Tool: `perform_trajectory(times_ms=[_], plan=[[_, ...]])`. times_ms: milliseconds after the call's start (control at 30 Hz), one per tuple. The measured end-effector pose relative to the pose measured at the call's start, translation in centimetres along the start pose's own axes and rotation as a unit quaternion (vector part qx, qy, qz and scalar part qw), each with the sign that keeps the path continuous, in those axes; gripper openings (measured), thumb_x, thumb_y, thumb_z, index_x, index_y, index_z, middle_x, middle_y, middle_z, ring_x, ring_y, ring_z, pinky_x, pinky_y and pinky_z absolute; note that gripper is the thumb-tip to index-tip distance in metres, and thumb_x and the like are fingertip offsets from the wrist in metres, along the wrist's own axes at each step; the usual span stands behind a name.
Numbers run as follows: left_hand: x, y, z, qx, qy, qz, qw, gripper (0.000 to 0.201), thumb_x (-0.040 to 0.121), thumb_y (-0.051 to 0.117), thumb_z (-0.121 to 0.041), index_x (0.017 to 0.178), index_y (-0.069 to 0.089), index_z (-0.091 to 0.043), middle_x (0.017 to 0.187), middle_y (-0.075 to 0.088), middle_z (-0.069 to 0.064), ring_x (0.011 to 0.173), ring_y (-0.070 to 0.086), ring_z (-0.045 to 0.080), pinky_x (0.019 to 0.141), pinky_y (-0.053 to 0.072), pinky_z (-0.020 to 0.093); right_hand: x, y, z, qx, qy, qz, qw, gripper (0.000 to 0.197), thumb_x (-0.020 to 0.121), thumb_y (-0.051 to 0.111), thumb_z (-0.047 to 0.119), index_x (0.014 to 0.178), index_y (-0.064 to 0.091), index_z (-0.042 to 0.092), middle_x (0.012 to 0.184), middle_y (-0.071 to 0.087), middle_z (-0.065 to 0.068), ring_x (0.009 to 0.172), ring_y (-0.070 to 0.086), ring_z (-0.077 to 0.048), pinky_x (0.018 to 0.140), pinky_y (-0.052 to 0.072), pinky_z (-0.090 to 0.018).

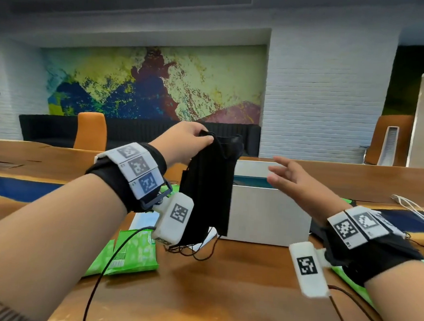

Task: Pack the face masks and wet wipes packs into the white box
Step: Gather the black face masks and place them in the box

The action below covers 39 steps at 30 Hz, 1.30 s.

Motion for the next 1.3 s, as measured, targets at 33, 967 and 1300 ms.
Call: perform_trajectory(times_ms=[33, 967, 1300], plan=[[-0.3, 0.2, -0.7, 0.003, 0.008, 0.008, 1.000, 0.023, 0.099, 0.047, -0.025, 0.107, 0.061, -0.008, 0.098, 0.068, 0.014, 0.090, 0.068, 0.025, 0.072, 0.058, 0.038, -0.1, 0.7, 0.8, 0.012, -0.005, 0.022, 1.000, 0.097, 0.064, 0.058, 0.064, 0.147, 0.018, 0.031, 0.148, 0.038, 0.002, 0.133, 0.040, -0.014, 0.102, 0.032, -0.027], [-3.7, 8.6, 3.2, -0.271, -0.106, 0.159, 0.943, 0.064, 0.087, 0.066, -0.036, 0.141, 0.034, -0.025, 0.128, 0.056, 0.008, 0.118, 0.055, 0.021, 0.103, 0.043, 0.045, -0.5, 4.7, -4.6, 0.233, 0.090, 0.015, 0.968, 0.041, 0.084, 0.065, 0.008, 0.124, 0.055, 0.012, 0.115, 0.066, -0.011, 0.107, 0.063, -0.026, 0.095, 0.049, -0.045], [-5.5, 13.3, 4.8, -0.289, -0.110, 0.218, 0.926, 0.053, 0.085, 0.068, -0.012, 0.130, 0.046, -0.028, 0.118, 0.061, -0.003, 0.103, 0.058, 0.009, 0.068, 0.050, 0.021, -1.7, 6.9, -7.2, 0.247, 0.111, 0.077, 0.960, 0.051, 0.080, 0.070, 0.010, 0.126, 0.052, 0.022, 0.124, 0.061, -0.007, 0.117, 0.056, -0.023, 0.103, 0.044, -0.044]])
Point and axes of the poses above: each hand's wrist, its own x-axis towards the middle knuckle, its own y-axis out of the palm, z = x × y, the point moved 5 cm from there along x, towards the middle knuckle
